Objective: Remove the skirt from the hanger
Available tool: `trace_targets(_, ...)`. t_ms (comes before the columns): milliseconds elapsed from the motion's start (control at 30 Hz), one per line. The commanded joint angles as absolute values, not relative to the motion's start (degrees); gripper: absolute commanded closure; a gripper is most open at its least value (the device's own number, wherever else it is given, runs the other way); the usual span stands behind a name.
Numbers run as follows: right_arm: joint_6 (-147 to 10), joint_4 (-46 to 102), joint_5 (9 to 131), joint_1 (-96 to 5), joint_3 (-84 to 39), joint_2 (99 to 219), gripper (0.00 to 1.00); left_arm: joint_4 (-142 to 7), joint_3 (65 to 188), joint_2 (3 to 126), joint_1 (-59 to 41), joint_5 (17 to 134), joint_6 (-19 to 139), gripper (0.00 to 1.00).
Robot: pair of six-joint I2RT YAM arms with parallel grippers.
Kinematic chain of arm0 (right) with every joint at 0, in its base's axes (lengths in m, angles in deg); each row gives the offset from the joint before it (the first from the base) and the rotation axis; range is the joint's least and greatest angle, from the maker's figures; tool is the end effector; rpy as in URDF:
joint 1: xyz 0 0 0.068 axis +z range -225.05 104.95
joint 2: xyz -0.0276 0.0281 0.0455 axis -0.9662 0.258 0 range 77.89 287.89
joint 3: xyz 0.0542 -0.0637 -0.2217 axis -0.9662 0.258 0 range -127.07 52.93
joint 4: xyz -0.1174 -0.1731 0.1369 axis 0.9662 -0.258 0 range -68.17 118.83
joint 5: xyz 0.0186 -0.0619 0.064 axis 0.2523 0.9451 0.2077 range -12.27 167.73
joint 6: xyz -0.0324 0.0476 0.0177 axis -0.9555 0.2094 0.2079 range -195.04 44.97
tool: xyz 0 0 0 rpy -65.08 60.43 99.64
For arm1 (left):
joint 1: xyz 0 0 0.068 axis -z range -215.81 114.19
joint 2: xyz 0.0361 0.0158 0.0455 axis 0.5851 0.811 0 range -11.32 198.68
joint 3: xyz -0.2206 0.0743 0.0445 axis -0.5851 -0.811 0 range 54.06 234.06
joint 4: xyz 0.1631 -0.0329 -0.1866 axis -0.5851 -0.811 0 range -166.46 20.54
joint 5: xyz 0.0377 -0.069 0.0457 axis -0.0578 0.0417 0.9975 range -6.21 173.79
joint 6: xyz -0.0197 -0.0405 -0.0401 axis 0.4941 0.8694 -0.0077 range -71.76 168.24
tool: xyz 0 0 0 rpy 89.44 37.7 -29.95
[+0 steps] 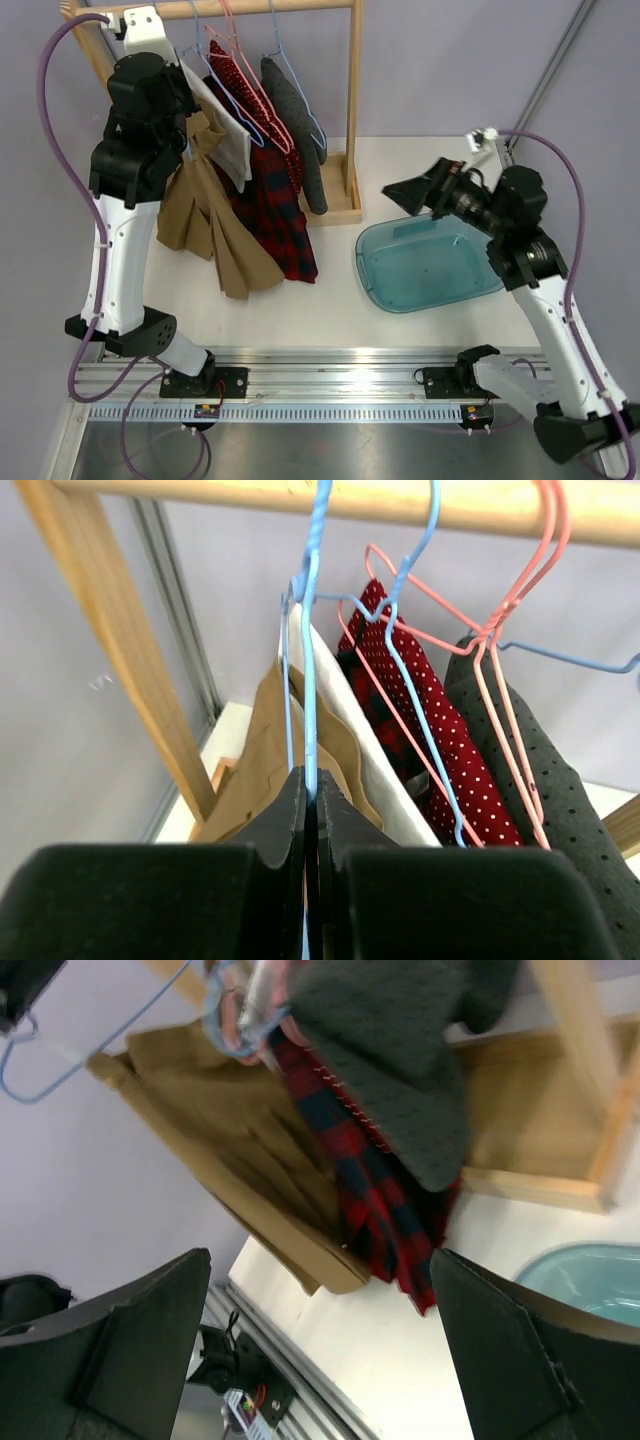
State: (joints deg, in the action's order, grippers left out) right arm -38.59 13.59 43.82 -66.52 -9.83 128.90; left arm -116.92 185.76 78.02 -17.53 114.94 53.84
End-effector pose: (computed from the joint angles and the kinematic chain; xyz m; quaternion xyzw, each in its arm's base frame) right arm 0.1979 0.0548 0.3891 -0.0259 0.7243 0.4469 0.5244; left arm 0.2548 -0.0599 0.5315 -0.1017 0.7264 0.0593 0.6771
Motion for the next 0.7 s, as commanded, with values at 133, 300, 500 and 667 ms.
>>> trace_targets(133,-54.0,8.4,69.6,-27.9,-33.2,146.1,0.01,-106.9,184.8,70.9,-10.2,123.9,48.8,1.00)
trace_targets(300,-58.4,7.6,80.0,-12.8,-46.2,161.3,0.00,-106.1,179.0,67.4,-9.0,124.0,50.2,1.00)
trace_targets(500,-58.7,11.4,81.3,-10.9,-55.5,173.8,0.01,-107.0,174.5,63.5,-8.4,122.8,52.5,1.00)
trace_targets(667,-59.0,14.9,81.8,-10.0,-61.9,181.2,0.00,-107.5,170.6,61.0,-8.3,121.8,54.6,1.00)
